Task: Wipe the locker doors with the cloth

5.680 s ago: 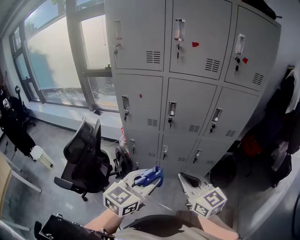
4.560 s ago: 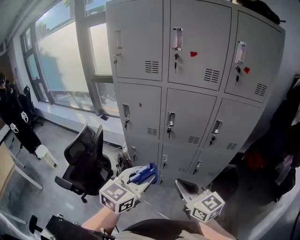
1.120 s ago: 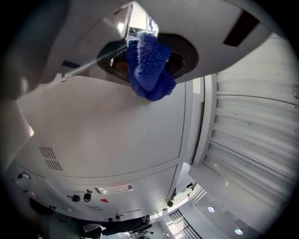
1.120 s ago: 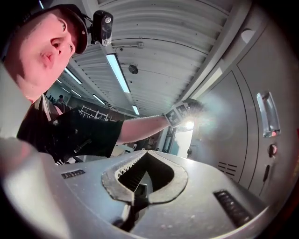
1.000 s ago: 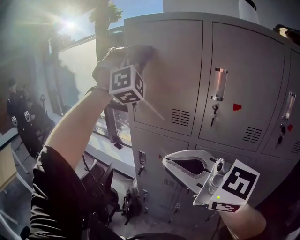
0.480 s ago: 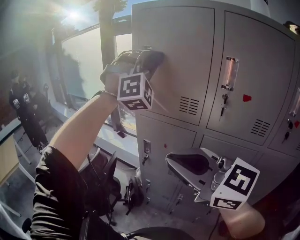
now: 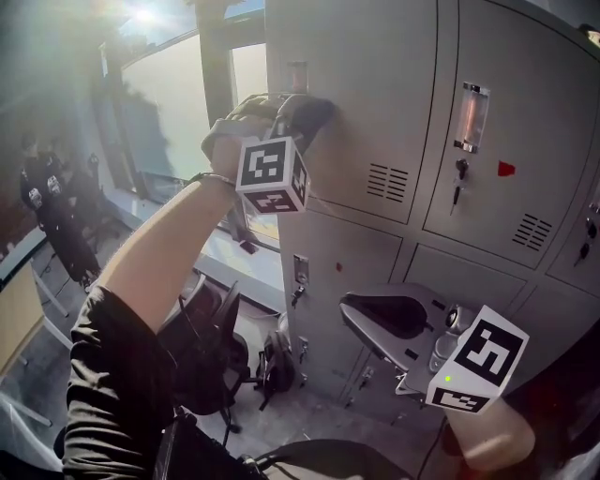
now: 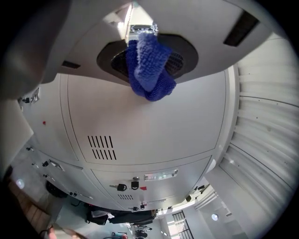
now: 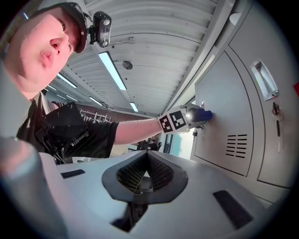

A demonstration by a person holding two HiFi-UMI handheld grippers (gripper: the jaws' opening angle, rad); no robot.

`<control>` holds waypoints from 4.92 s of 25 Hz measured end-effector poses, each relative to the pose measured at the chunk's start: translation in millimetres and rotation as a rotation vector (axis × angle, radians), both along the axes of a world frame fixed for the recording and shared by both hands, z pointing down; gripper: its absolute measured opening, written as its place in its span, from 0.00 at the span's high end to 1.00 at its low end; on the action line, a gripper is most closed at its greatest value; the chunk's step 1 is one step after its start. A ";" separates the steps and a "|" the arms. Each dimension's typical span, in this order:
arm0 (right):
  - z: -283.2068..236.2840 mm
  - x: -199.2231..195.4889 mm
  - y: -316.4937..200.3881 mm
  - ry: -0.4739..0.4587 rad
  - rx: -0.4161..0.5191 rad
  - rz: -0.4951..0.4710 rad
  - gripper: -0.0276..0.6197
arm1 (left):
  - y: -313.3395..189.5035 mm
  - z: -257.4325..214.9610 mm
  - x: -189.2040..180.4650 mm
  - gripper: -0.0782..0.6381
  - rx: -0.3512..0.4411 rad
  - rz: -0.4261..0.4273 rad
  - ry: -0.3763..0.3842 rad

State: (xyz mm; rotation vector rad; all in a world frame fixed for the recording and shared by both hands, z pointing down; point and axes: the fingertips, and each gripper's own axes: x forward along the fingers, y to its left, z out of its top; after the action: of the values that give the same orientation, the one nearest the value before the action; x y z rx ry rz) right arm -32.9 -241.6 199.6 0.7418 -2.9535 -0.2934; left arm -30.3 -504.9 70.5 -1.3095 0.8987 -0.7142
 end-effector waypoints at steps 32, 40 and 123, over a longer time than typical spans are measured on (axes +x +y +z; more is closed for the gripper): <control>52.5 -1.0 4.8 0.008 -0.112 0.026 0.95 | 5.3 134.3 -3.2 0.72 -0.032 -0.010 0.008; 59.3 3.4 -0.3 0.007 -0.122 0.031 0.95 | 13.8 157.3 4.0 0.72 -0.069 0.028 -0.029; 38.7 69.1 54.9 -0.149 -0.060 0.044 0.95 | 108.2 -163.8 114.9 0.72 0.196 0.164 0.058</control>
State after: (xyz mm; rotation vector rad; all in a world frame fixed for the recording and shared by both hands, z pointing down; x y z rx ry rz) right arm 36.1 -186.8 238.4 0.8555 -3.0641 -0.1523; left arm 84.6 -396.7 -93.4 -1.2180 0.8736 -0.4511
